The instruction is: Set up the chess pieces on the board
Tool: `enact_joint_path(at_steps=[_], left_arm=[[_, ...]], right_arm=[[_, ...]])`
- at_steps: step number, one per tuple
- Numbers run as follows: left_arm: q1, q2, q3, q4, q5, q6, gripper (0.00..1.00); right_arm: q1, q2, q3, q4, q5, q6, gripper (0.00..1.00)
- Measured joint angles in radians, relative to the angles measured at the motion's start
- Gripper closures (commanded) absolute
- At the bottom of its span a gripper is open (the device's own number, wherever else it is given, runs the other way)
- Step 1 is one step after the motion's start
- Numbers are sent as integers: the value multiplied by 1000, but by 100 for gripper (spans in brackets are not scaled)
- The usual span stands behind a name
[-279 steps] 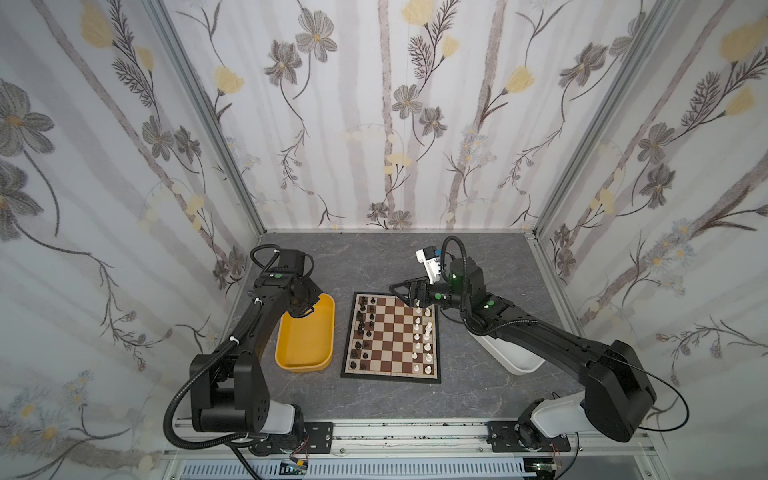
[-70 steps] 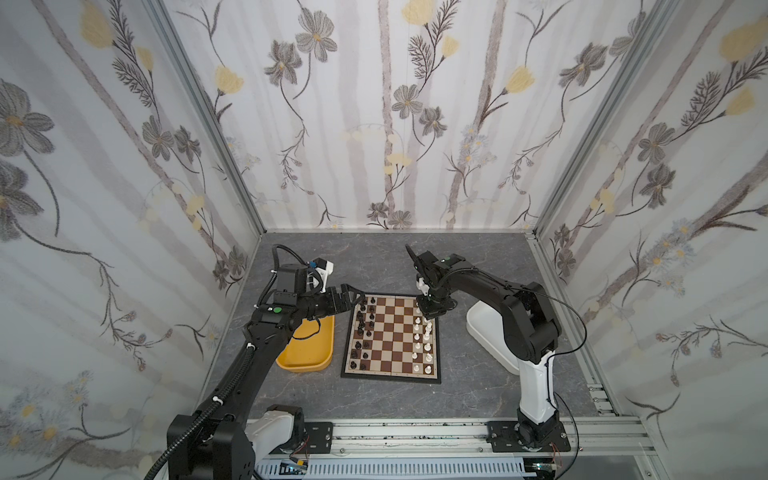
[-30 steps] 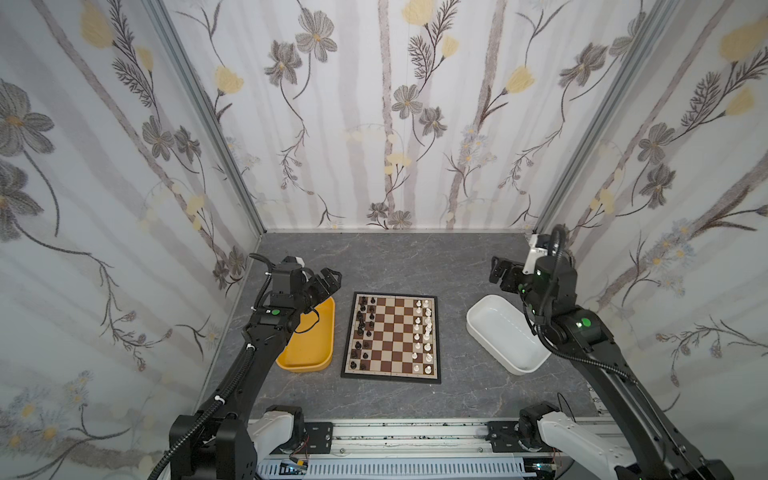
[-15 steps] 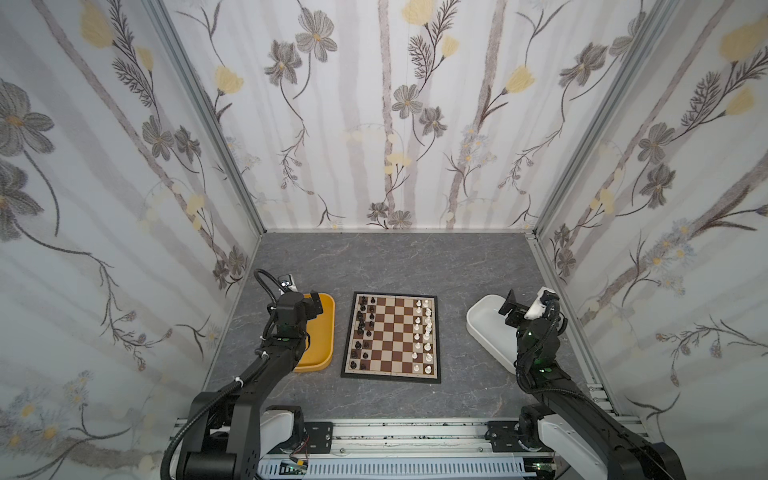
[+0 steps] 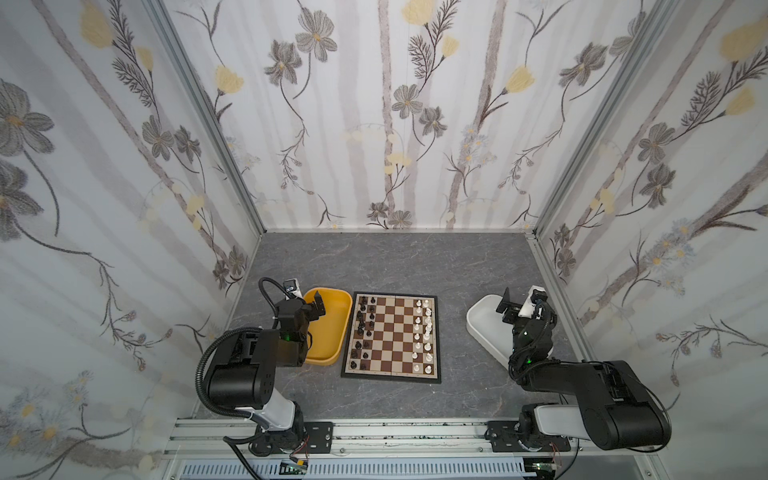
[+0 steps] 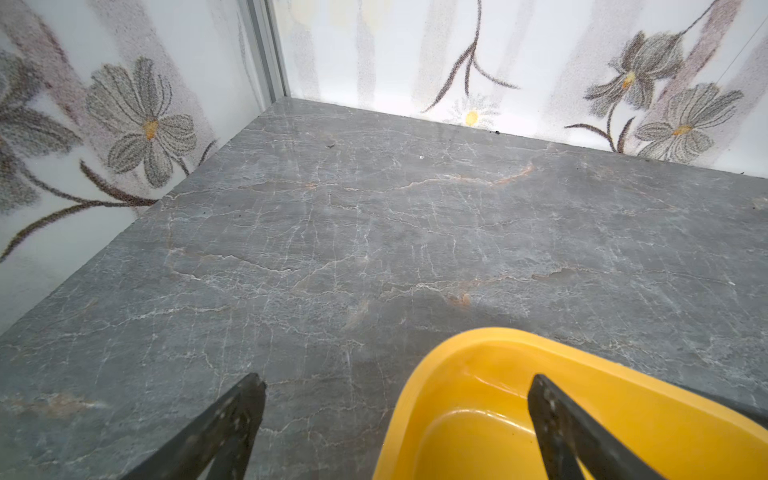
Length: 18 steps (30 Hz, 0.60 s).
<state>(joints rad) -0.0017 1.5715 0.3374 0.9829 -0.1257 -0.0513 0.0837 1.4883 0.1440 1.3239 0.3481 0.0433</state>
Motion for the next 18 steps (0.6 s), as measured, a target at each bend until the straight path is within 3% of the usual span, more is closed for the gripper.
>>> enact_joint_path(at_steps=[11,18], left_arm=[[1,0,16,-22,14,0,0],[1,0,27,-31,14,0,0]], right_arm=[[-5,14,-13,69,-32,-3,0],[-26,26,60,9,-65,1,0]])
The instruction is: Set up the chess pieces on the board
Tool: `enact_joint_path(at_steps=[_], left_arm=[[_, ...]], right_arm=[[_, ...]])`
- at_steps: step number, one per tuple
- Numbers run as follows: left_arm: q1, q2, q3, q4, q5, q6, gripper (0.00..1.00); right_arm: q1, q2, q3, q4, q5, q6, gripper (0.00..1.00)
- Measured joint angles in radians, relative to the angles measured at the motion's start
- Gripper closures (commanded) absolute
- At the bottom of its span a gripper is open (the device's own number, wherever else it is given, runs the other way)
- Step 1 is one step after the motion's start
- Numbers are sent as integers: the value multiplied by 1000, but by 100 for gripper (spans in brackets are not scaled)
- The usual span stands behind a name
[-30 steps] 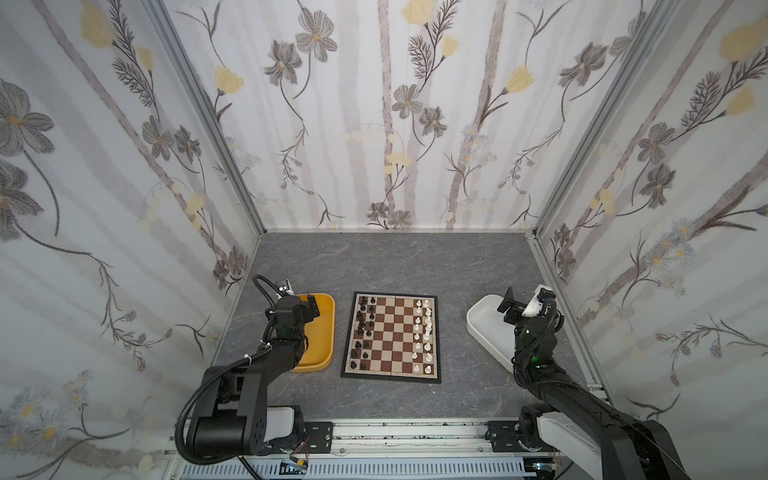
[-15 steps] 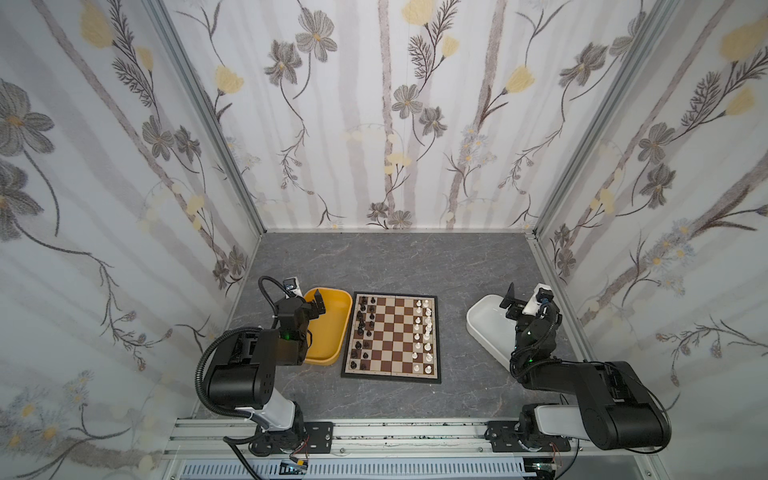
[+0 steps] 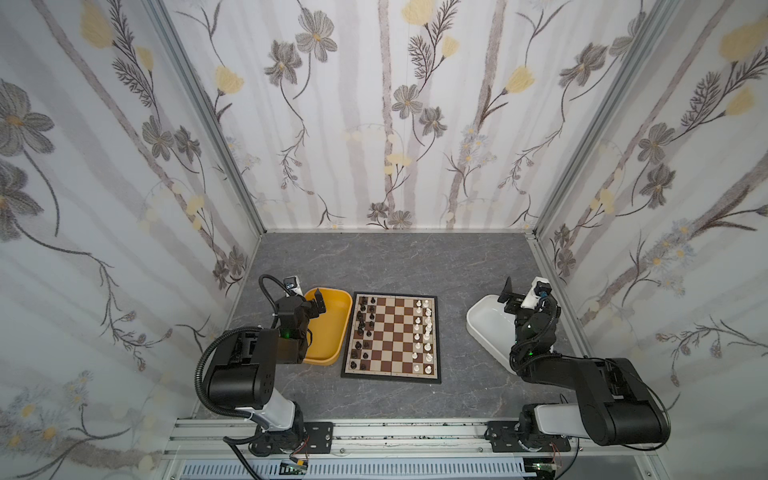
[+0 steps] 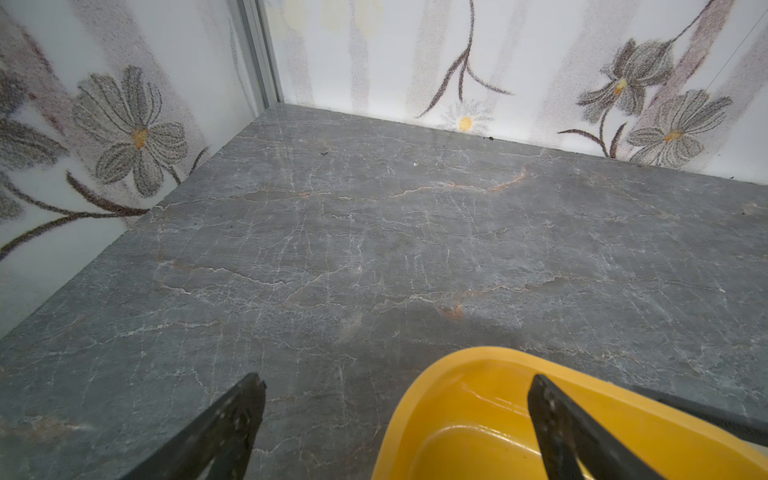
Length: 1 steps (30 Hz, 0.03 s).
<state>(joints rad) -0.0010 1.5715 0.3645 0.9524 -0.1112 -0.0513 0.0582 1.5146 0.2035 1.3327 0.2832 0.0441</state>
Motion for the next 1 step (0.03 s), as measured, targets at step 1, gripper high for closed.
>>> enact_joint_path(at_steps=[1], left_arm=[[0,0,0,0,0,0,0]], right_arm=[[-1,-3,-5,-4,-5,0,0]])
